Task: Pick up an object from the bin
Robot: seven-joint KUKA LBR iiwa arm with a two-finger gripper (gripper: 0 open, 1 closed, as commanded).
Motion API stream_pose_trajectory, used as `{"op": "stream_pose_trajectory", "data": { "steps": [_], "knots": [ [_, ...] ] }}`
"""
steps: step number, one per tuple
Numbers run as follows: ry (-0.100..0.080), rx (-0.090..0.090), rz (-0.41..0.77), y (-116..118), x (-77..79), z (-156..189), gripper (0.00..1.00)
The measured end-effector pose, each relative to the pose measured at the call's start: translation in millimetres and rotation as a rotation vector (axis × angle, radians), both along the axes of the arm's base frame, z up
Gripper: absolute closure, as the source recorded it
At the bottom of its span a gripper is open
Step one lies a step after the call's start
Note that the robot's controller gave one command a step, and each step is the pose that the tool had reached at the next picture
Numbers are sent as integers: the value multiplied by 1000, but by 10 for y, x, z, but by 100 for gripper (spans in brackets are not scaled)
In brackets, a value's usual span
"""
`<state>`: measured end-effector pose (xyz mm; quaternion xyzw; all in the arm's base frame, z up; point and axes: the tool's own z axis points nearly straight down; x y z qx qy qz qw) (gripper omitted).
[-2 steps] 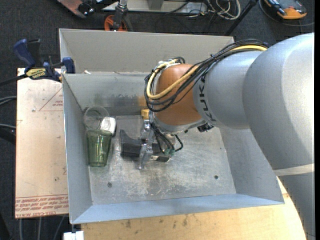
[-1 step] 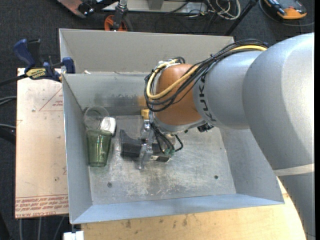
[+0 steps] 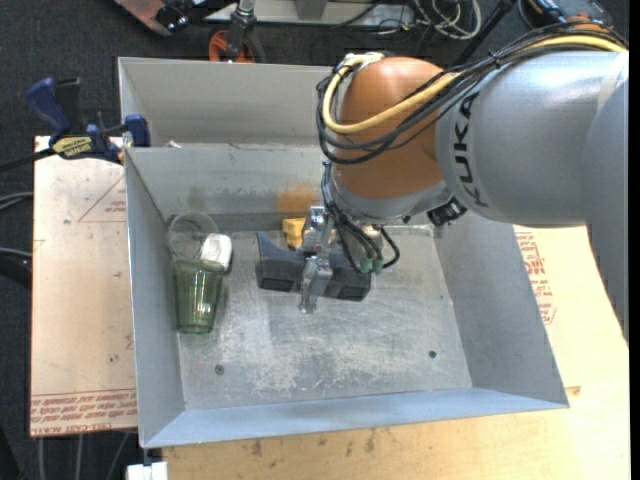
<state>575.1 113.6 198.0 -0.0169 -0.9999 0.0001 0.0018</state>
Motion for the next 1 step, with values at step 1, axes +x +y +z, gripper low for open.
{"op": "stream_pose_trajectory", "data": {
  "steps": [1],
  "knots": [
    [0, 0, 0, -1, -1, -1, 100]
  ]
}}
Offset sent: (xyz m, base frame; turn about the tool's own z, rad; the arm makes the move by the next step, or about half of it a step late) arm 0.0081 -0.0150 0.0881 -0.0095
